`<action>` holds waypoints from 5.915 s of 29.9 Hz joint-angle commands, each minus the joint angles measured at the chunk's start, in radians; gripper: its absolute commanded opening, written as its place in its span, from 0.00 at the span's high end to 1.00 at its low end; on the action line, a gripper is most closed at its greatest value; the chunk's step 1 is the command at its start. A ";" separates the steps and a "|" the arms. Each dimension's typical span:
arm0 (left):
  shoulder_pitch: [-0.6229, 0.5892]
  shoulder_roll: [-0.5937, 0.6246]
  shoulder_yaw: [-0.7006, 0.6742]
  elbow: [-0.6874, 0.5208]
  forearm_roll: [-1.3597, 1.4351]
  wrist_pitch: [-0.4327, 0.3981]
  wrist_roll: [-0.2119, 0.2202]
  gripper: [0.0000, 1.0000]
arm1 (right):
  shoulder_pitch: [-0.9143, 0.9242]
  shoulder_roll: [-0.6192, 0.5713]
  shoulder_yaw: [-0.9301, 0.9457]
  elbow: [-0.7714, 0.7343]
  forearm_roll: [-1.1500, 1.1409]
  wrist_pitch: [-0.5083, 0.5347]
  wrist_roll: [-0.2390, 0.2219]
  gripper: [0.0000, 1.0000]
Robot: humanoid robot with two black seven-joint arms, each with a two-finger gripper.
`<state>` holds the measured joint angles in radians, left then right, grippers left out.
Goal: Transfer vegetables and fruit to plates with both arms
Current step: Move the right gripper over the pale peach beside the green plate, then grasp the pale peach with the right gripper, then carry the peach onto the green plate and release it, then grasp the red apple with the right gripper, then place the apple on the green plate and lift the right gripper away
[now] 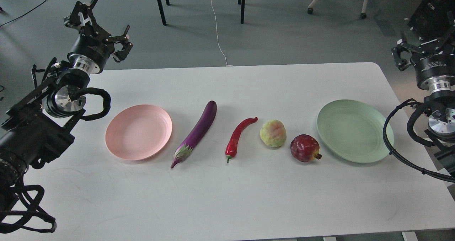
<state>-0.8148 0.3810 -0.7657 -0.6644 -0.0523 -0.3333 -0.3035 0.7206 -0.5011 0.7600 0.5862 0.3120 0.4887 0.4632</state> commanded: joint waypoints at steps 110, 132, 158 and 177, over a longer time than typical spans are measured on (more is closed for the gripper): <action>0.129 0.145 -0.004 -0.070 -0.004 -0.139 0.053 0.02 | 0.697 0.012 -1.831 0.087 -1.157 -0.305 0.025 0.03; 0.140 0.161 -0.003 -0.049 -0.003 -0.142 0.053 0.02 | 0.861 0.236 -1.834 0.440 -1.166 -0.308 0.025 0.03; 0.141 0.151 -0.004 -0.049 -0.004 -0.141 0.052 0.02 | 0.908 0.133 -1.855 0.428 -1.212 -0.328 0.025 0.38; 0.138 0.134 -0.004 -0.049 -0.004 -0.139 0.052 0.02 | 0.810 0.006 -1.881 0.354 -1.300 -0.331 0.025 0.05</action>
<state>-0.6736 0.5151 -0.7701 -0.7133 -0.0568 -0.4726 -0.2506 1.5324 -0.4938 -1.1216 0.9433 -0.9878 0.1580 0.4887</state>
